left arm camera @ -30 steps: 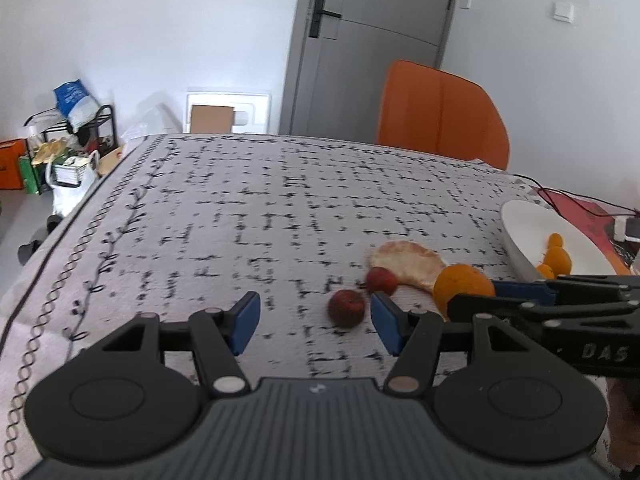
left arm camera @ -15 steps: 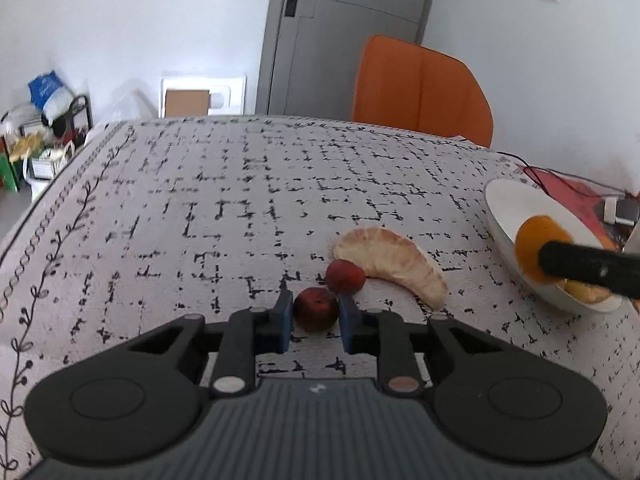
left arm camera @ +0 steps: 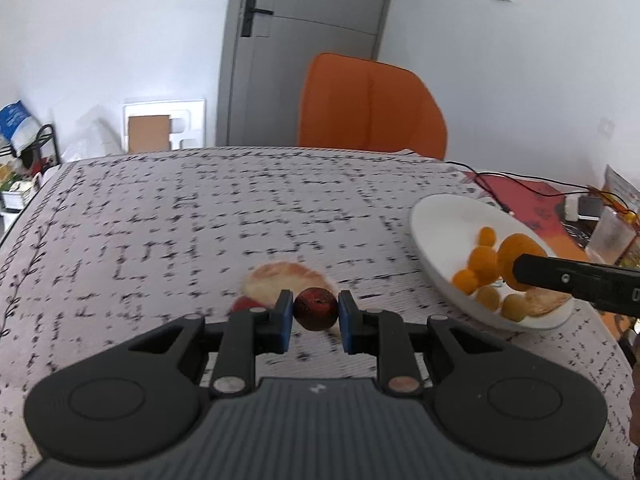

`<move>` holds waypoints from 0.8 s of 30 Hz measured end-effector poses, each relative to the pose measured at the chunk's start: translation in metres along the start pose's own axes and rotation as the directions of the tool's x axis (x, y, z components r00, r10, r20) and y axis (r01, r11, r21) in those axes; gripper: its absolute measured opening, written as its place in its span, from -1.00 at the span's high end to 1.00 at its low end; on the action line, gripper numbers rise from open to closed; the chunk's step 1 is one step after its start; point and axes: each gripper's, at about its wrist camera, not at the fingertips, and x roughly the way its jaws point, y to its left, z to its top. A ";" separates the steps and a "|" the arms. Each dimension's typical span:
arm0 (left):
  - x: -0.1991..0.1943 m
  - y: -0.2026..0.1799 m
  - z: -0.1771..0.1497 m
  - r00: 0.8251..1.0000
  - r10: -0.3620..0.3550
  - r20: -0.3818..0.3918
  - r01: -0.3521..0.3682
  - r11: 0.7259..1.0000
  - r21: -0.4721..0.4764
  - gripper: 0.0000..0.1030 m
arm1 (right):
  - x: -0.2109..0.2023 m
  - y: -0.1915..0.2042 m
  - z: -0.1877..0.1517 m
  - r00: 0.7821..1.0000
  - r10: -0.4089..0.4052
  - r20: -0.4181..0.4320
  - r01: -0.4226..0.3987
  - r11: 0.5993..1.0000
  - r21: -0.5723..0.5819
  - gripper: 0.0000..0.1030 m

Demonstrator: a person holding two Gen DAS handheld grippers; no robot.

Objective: Organize fruits
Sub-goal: 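Carry orange and red date into the white bowl, open both grippers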

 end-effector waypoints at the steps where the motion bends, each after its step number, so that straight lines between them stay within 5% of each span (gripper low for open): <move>1: 0.000 -0.003 0.001 1.000 -0.008 0.001 0.008 1.000 0.004 0.57 | -0.001 -0.004 0.000 1.000 -0.010 0.003 0.010 1.000 0.004 0.28; 9: 0.010 -0.035 0.012 0.997 -0.075 0.008 0.074 0.994 0.077 0.57 | -0.011 -0.032 -0.001 0.994 -0.107 0.031 0.106 0.994 0.035 0.28; 24: 0.031 -0.073 0.022 0.991 -0.136 -0.004 0.135 0.981 0.142 0.57 | -0.035 -0.065 -0.010 0.982 -0.172 0.074 0.165 0.982 0.095 0.23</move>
